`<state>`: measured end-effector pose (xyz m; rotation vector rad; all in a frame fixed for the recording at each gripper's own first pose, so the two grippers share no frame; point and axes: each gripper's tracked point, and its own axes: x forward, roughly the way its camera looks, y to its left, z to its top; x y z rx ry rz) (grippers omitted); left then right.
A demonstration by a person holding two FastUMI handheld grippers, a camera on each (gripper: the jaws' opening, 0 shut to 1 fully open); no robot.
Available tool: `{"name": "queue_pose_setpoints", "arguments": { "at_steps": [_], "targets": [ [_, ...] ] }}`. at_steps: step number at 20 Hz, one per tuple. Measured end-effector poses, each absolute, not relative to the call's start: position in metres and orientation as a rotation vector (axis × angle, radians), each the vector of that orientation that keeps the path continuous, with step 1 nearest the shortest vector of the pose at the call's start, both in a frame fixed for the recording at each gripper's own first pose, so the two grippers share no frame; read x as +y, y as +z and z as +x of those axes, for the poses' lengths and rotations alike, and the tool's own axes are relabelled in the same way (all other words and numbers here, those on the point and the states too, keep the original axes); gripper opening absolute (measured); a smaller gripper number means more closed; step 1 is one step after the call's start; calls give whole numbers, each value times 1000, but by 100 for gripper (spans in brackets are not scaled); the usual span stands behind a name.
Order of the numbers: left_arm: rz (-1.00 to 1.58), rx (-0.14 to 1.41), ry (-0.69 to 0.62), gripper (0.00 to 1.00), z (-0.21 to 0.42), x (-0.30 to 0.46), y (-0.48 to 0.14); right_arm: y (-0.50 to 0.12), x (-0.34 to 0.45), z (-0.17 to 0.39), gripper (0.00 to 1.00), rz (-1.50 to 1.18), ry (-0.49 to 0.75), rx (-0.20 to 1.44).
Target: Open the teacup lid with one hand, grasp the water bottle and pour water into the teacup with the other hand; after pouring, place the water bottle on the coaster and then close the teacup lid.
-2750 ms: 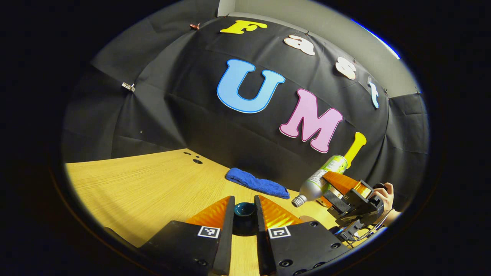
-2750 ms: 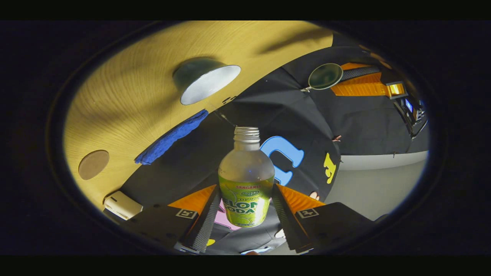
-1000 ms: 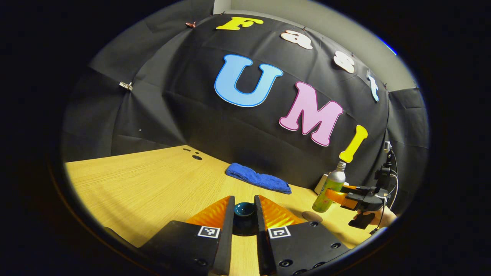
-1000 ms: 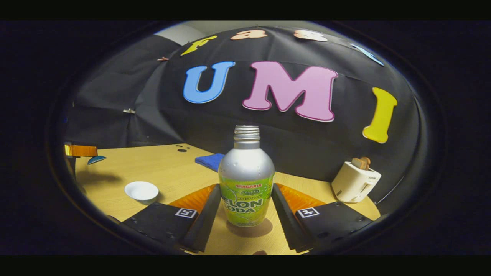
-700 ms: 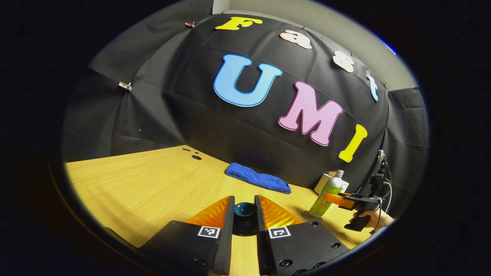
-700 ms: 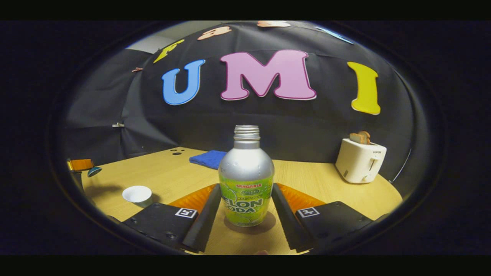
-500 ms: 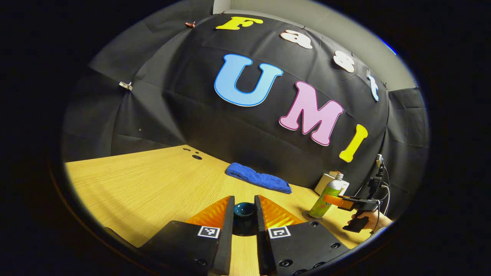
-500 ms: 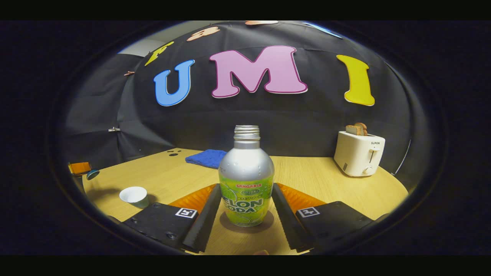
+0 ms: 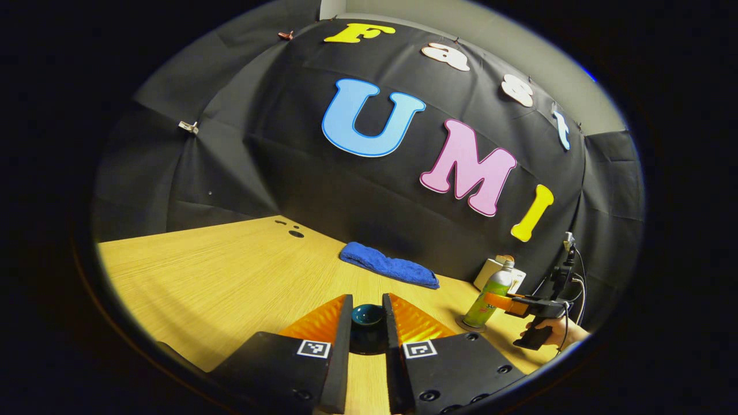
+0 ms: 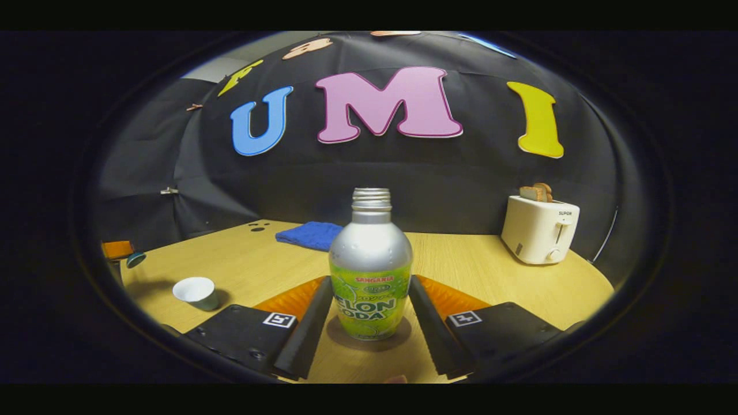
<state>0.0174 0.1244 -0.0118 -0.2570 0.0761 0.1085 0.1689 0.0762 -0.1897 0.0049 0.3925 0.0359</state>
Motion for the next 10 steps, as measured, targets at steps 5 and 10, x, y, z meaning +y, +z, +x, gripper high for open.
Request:
{"name": "queue_pose_setpoints", "arguments": {
  "at_steps": [5,10],
  "targets": [
    [-255,77,107,31,17,123,-11,-197,76,164,84,20,39,427],
    [-251,77,107,31,17,122,-12,-201,76,162,86,32,43,438]
  ]
}}
